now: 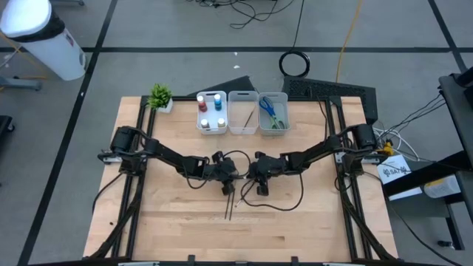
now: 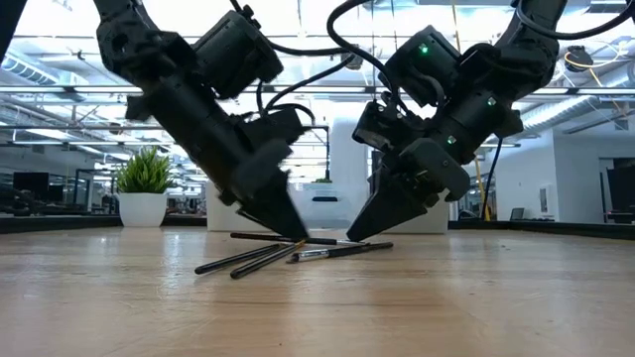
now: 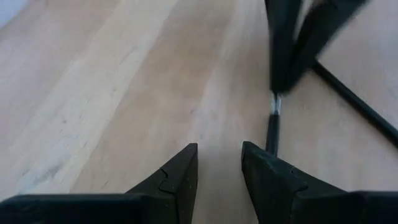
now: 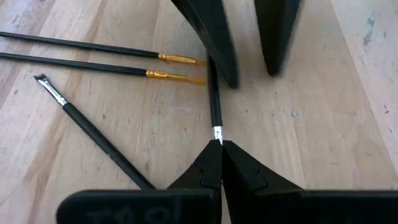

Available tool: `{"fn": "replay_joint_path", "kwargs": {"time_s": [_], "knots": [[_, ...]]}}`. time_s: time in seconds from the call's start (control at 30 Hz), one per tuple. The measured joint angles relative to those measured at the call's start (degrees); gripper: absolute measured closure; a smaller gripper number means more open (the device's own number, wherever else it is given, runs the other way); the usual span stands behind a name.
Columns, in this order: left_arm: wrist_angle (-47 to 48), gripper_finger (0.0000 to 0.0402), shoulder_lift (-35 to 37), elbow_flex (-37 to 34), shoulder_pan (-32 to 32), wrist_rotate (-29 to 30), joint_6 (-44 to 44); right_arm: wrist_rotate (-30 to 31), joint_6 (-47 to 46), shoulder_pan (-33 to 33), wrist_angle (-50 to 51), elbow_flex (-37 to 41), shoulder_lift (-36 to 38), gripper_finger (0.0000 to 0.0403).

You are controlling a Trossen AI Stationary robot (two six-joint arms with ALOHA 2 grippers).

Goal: Pick & Place Paint Supplies
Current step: Put the silver paint brush into the transparent bin

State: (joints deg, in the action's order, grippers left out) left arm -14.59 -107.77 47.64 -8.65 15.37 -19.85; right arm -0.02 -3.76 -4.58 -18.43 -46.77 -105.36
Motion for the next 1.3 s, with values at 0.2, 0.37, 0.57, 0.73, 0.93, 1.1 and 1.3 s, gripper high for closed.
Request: {"fn": "replay_joint_path", "kwargs": {"time_s": [0.2, 0.37, 0.57, 0.73, 0.93, 1.1, 1.3], "knots": [[3.7, 0.0266, 6.8, 0.0, -0.5, -0.7, 1.8, 0.3, 0.0, 0.0, 2.1, 0.0, 0.1, 0.0403], [10.3, 0.0266, 10.7, 0.0, -2.2, -0.4, 3.1, 0.2, -0.1, 0.0, 2.1, 0.0, 0.0, 0.0403], [18.4, 0.0266, 11.0, -0.1, -3.1, 1.5, 4.7, 0.1, -0.1, 0.0, 2.4, 0.1, 0.0, 0.0403], [19.5, 0.0266, 10.9, -0.1, -3.1, 1.6, 4.7, 0.0, -0.1, 0.0, 2.4, 0.1, 0.0, 0.0403], [18.3, 0.0266, 10.3, -1.3, -2.9, 1.6, 4.7, 0.0, -0.1, 0.0, 2.3, 0.1, -0.1, 0.0403], [16.9, 0.0266, 9.4, -2.0, -2.9, 1.3, 4.7, 0.0, -0.1, 0.0, 2.3, 0.1, -0.1, 0.0403], [15.1, 0.0266, 6.7, -1.9, -2.9, 0.0, 5.2, -0.1, -0.1, 0.0, 2.1, 0.2, -0.1, 0.0403]]}}
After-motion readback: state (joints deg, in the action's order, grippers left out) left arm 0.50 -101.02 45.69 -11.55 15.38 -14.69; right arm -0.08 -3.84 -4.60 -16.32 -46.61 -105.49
